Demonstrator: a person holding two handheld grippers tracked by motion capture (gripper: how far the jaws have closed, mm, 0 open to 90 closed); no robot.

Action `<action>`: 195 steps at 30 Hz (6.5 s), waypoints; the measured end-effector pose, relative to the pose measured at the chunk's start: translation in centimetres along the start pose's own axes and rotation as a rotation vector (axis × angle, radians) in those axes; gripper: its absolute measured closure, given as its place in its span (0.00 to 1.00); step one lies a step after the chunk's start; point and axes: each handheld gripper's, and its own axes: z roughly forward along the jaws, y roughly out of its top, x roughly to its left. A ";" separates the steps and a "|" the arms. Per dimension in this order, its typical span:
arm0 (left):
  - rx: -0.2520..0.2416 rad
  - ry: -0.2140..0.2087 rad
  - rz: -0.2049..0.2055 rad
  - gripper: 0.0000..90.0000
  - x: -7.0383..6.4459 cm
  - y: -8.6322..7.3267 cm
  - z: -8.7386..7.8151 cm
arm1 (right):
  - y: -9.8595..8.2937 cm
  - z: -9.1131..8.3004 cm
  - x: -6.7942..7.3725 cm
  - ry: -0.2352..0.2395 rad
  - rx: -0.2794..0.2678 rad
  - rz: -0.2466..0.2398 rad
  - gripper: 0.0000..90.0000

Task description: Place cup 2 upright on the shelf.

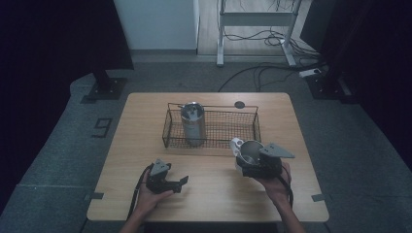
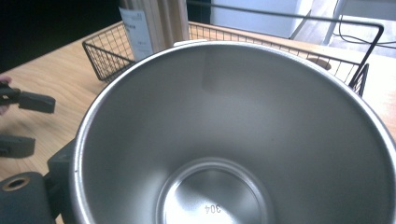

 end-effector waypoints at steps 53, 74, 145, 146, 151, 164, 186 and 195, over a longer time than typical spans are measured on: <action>-0.007 -0.004 -0.008 0.09 -0.1 0.0 -0.2 | 5.3 0.6 -1.0 0.028 -0.031 -0.014 0.07; 0.000 -0.003 -0.012 0.09 0.1 -0.1 -0.2 | 6.8 1.7 -1.8 0.024 -0.029 -0.009 0.07; -0.003 0.002 -0.014 0.10 0.3 -0.2 -0.7 | 8.7 9.5 -5.6 -0.028 0.045 0.022 0.07; -0.002 0.002 -0.015 0.10 0.4 -0.2 -0.7 | 8.6 9.6 -5.6 -0.028 0.047 0.024 0.07; -0.005 0.001 -0.019 0.10 0.4 -0.2 -0.7 | 8.3 10.3 -5.9 -0.036 0.066 0.027 0.07; -0.001 -0.003 -0.017 0.10 0.4 -0.2 -0.7 | 7.5 11.8 -6.2 -0.048 0.100 0.022 0.07; 0.001 -0.003 -0.013 0.11 0.5 -0.3 -0.8 | 4.9 13.7 -7.3 -0.077 0.161 0.047 0.07; 0.001 -0.003 -0.013 0.11 0.6 -0.3 -0.8 | 4.4 14.1 -7.5 -0.092 0.177 0.036 0.07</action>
